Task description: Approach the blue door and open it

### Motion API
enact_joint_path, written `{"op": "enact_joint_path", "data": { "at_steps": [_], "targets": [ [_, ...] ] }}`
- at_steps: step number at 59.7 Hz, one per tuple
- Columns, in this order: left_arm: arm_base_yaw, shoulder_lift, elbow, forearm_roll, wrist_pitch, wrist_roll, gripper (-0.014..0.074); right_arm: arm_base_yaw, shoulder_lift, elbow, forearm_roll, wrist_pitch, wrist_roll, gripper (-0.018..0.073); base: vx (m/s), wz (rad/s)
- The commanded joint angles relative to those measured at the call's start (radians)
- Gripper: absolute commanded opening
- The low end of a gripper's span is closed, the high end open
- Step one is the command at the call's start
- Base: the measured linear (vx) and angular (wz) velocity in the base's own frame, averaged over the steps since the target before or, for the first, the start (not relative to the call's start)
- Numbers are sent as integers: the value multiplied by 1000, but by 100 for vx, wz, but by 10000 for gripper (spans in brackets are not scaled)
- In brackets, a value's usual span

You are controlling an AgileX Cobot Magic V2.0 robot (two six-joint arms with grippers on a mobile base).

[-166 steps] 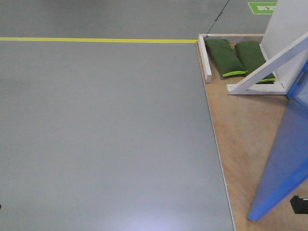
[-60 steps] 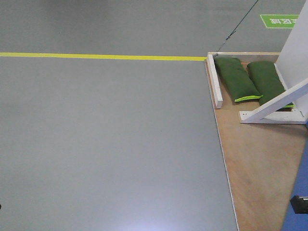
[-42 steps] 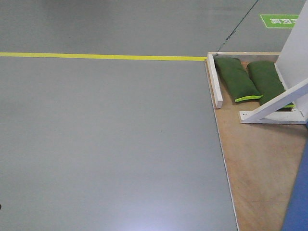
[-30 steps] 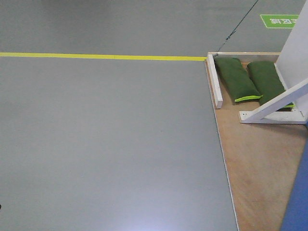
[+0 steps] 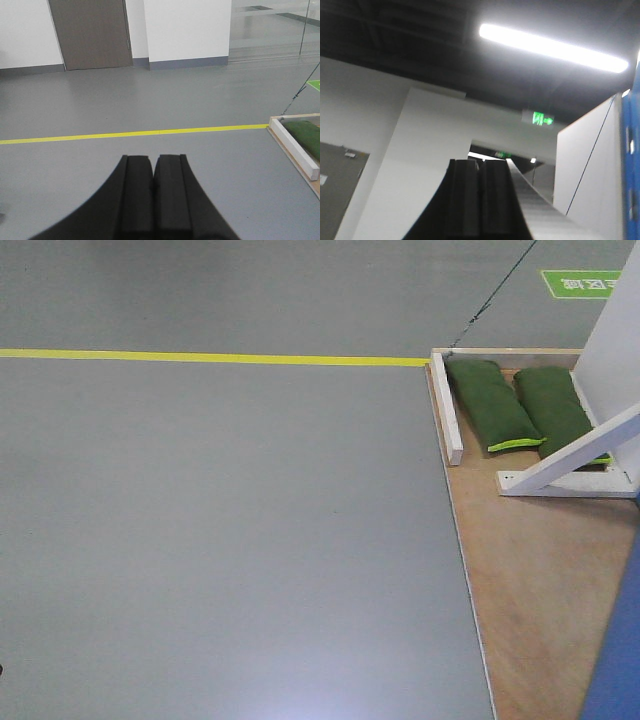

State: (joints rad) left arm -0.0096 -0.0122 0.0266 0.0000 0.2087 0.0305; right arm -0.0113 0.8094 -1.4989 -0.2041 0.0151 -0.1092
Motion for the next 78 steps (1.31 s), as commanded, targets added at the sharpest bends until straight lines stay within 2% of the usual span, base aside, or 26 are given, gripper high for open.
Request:
{"op": "enact_joint_path", "data": {
  "at_steps": [1,10,18,27,35,44,50,56,61,68,78],
  "targets": [
    [-7,-14,6,0,-84,-3,70,-4,46,-144,-82,-67,-4,-8,0,0],
    [-7,-14,6,0,-84,-3,70,-4,92,-278,-147,-20,-4,-8,0,0],
    [-7,-14,6,0,-84,-3,70,-11,111,-301,-157,70,-4,-8,0,0],
    [-7,-14,6,0,-84,-3,70,-81,141,-301,-96,263,-4,-8,0,0],
    [-7,-14,6,0,-84,-3,70,-180,149,-301,15,320,-4,-8,0,0],
    [-7,-14,6,0,-84,-3,70,-370,147,-301,34,191,-4,-8,0,0],
    [-7,-14,6,0,-84,-3,70,-494,145,-301,18,2,-4,-8,0,0],
    [-7,-14,6,0,-84,-3,70,-586,145,-305,18,-176,-4,-8,0,0],
    [-7,-14,6,0,-84,-3,70,-665,145,-305,25,-265,-4,-8,0,0],
    [-7,-14,6,0,-84,-3,70,-754,145,-305,76,-269,-4,-8,0,0],
    [-7,-14,6,0,-84,-3,70,-884,163,-305,231,-247,-4,-8,0,0]
  ]
}}
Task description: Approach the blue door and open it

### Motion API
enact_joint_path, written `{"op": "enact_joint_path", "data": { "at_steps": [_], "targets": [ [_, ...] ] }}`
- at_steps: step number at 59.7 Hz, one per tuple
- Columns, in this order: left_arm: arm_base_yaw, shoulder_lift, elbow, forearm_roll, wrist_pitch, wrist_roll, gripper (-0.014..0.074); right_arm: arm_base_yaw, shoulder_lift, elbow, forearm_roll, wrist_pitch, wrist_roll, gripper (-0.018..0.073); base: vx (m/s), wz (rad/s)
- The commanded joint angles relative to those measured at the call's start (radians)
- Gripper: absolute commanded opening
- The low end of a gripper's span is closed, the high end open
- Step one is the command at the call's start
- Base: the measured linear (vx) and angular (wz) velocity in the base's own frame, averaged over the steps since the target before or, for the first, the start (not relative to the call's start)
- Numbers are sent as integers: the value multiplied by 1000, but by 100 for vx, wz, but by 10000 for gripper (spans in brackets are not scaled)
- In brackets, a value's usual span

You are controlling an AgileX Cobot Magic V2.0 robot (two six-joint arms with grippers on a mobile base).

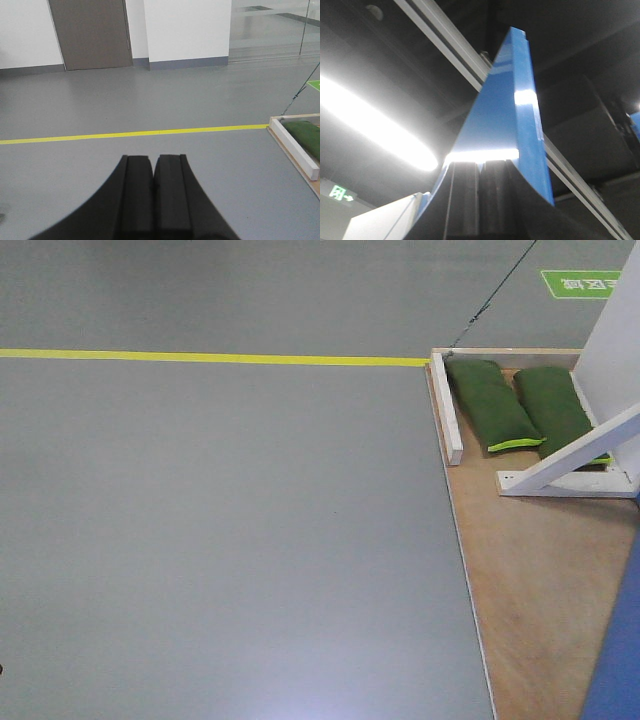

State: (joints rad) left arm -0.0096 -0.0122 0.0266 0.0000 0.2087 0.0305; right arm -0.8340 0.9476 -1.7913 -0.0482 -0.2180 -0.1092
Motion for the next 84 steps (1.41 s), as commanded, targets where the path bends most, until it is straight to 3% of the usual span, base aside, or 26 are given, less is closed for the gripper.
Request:
{"op": "enact_joint_path", "data": {
  "at_steps": [1,21,31,42,65,77,84],
  "targets": [
    [-7,-14,6,0,-84,-3,70,-73,28,-13,86,-13,-4,-8,0,0],
    [-7,-14,6,0,-84,-3,70,-400,101,-12,172,-3,-4,-8,0,0],
    [-7,-14,6,0,-84,-3,70,-551,126,-12,302,-18,-4,-8,0,0],
    [-7,-14,6,0,-84,-3,70,-682,167,-12,432,-18,-4,-8,0,0],
    [-7,-14,6,0,-84,-3,70,-963,332,-12,539,-11,-4,-8,0,0],
    [-7,-14,6,0,-84,-3,70,-1006,423,-12,549,160,-4,-8,0,0],
    [-7,-14,6,0,-84,-3,70,-1004,450,-12,554,418,-4,-8,0,0]
  ]
}}
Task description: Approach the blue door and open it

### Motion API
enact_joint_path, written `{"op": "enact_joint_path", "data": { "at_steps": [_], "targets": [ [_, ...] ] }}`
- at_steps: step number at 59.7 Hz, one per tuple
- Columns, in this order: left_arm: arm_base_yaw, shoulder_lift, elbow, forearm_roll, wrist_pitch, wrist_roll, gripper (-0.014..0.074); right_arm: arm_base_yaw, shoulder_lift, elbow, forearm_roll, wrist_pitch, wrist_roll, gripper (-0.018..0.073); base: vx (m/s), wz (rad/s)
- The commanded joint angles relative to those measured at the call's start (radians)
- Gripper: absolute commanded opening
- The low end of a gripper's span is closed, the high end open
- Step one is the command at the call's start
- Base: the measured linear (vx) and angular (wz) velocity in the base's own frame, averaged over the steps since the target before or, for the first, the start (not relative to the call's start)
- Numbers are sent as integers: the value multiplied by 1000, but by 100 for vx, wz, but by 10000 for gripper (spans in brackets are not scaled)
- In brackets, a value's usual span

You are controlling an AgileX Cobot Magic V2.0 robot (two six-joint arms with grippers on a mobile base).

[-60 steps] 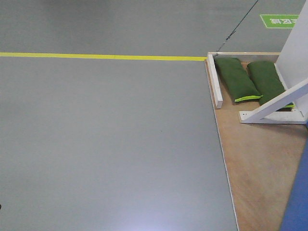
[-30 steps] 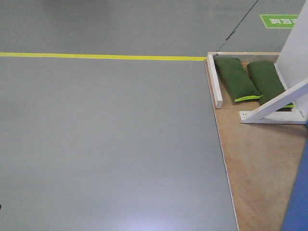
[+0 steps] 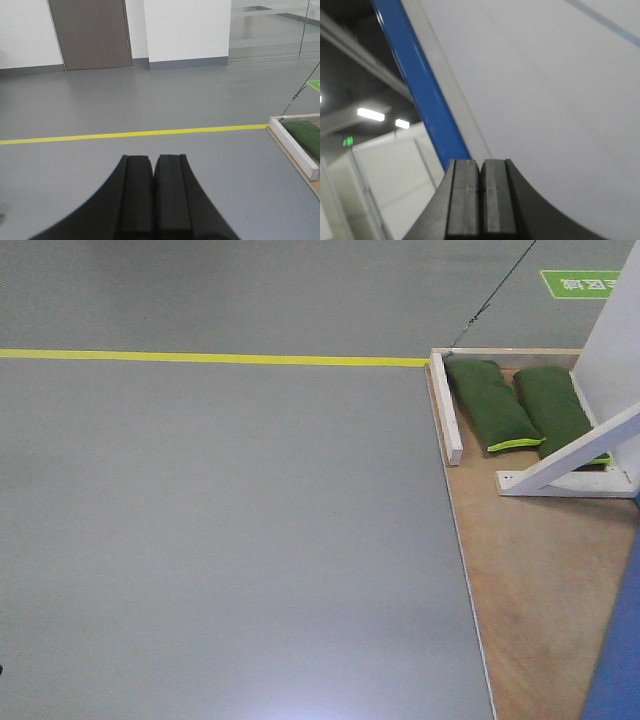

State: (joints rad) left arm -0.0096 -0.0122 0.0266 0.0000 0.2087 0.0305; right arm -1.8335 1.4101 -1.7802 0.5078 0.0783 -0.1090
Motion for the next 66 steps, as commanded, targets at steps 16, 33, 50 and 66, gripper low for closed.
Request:
{"op": "enact_joint_path", "data": {
  "at_steps": [16,33,50,66],
  "targets": [
    [-7,-14,6,0,-84,-3,70,1,-12,-23,178,559,-5,-8,0,0],
    [-7,-14,6,0,-84,-3,70,180,-83,-23,175,609,-8,-8,0,0],
    [-7,-14,6,0,-84,-3,70,295,-135,-23,103,604,-8,-8,0,0],
    [-7,-14,6,0,-84,-3,70,492,-183,-23,42,604,-8,-8,0,0]
  ]
}}
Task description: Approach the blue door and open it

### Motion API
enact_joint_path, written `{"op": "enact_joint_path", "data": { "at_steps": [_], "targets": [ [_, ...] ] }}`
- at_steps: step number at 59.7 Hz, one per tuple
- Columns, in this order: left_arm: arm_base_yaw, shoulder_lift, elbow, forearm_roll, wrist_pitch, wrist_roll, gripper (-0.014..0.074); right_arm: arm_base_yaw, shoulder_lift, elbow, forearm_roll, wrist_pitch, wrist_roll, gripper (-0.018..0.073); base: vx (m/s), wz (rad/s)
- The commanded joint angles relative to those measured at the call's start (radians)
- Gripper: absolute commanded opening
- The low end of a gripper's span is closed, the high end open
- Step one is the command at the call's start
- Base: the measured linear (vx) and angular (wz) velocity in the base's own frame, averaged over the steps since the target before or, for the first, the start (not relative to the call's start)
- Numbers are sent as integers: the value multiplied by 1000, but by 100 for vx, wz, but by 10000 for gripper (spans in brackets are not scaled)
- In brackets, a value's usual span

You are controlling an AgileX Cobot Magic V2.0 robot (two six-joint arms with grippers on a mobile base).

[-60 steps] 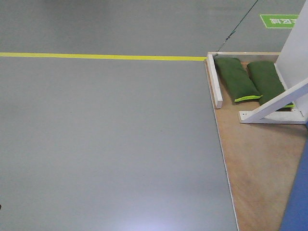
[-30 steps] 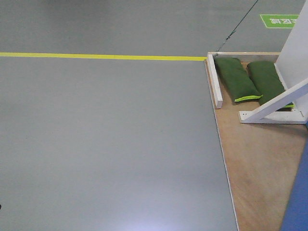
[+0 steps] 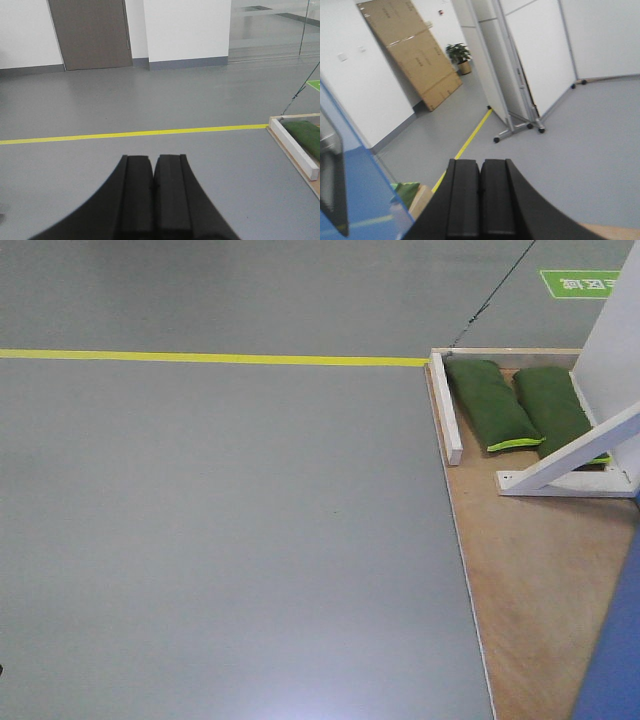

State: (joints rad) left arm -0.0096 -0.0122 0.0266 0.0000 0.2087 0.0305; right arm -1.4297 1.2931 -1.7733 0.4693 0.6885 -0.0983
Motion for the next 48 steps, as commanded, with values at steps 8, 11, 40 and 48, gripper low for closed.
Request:
{"op": "enact_joint_path", "data": {
  "at_steps": [8,11,40,48],
  "targets": [
    [-7,-14,6,0,-84,-3,70,210,-79,-30,53,-10,-19,-8,0,0],
    [-7,-14,6,0,-84,-3,70,254,-80,-30,52,-12,-19,-8,0,0],
    [-7,-14,6,0,-84,-3,70,676,-69,-30,52,-12,-19,-8,0,0],
    [-7,-14,6,0,-84,-3,70,777,-53,-30,52,-24,-19,-8,0,0]
  ]
}}
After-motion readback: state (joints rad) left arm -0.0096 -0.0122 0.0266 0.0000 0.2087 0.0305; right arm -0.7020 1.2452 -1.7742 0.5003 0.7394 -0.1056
